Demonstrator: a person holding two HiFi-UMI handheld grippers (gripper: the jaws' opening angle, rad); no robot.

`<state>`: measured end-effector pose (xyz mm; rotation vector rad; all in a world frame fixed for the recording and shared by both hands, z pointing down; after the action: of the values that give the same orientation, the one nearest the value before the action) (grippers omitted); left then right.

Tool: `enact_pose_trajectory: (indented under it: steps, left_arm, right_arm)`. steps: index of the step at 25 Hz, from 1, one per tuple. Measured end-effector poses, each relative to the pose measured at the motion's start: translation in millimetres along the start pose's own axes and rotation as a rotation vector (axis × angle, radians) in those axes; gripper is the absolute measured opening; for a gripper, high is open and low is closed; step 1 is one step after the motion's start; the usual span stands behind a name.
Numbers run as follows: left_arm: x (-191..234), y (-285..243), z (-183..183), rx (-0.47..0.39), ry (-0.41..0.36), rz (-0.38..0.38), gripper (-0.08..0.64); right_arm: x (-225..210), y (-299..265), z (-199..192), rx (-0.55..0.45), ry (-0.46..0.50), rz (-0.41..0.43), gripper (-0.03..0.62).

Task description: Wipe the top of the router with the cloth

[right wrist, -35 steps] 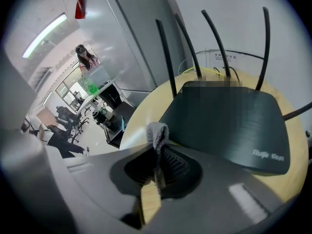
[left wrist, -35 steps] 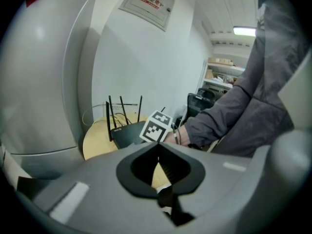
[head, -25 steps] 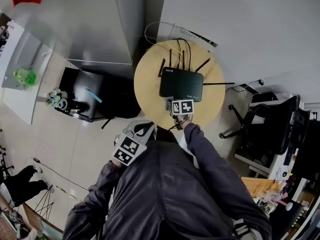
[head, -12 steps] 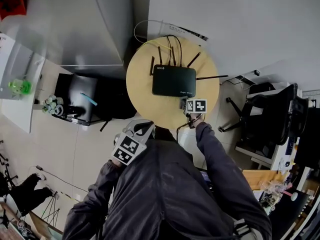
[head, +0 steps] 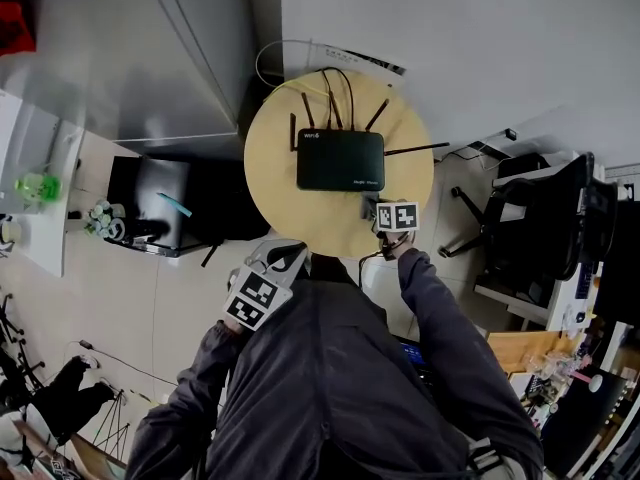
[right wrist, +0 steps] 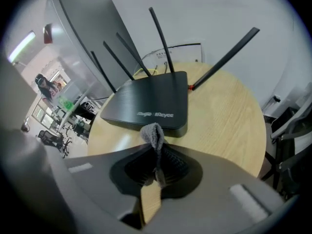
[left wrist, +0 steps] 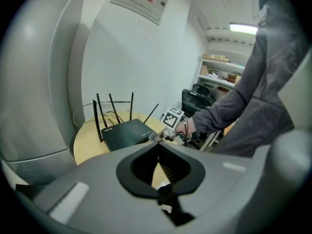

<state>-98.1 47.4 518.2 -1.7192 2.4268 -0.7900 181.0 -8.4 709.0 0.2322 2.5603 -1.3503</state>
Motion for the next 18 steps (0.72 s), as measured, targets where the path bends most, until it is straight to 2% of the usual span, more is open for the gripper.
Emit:
enact_pose_trajectory:
  steps: [5, 10, 14, 18]
  left_arm:
    - [2, -3, 2, -0.008, 0.003, -0.007, 0.000]
    - [5, -5, 3, -0.014, 0.003, -0.008, 0.000]
    - [11, -3, 5, -0.023, 0.002, 0.000, 0.000]
    - [17, -5, 6, -0.053, -0.003, 0.018, 0.000]
  right_arm:
    - [58, 54, 13, -0.119, 0.119, 0.151, 0.023]
    - [108, 129, 33, -0.257, 0.183, 0.285, 0.023]
    - [133, 172, 48, -0.324, 0.253, 0.333, 0.023]
    - [140, 191, 58, -0.369, 0.262, 0.353, 0.023]
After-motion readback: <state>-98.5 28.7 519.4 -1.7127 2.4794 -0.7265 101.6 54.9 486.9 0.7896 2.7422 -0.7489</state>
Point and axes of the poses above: the fingertips, and each gripper's own axes: y backward along the fingers, x to its left, z out of its top, the point moved 6 cm from there along y, backward along the fingers, and after that the axes turned 9 degrees about -x, right-handed, at the moved point
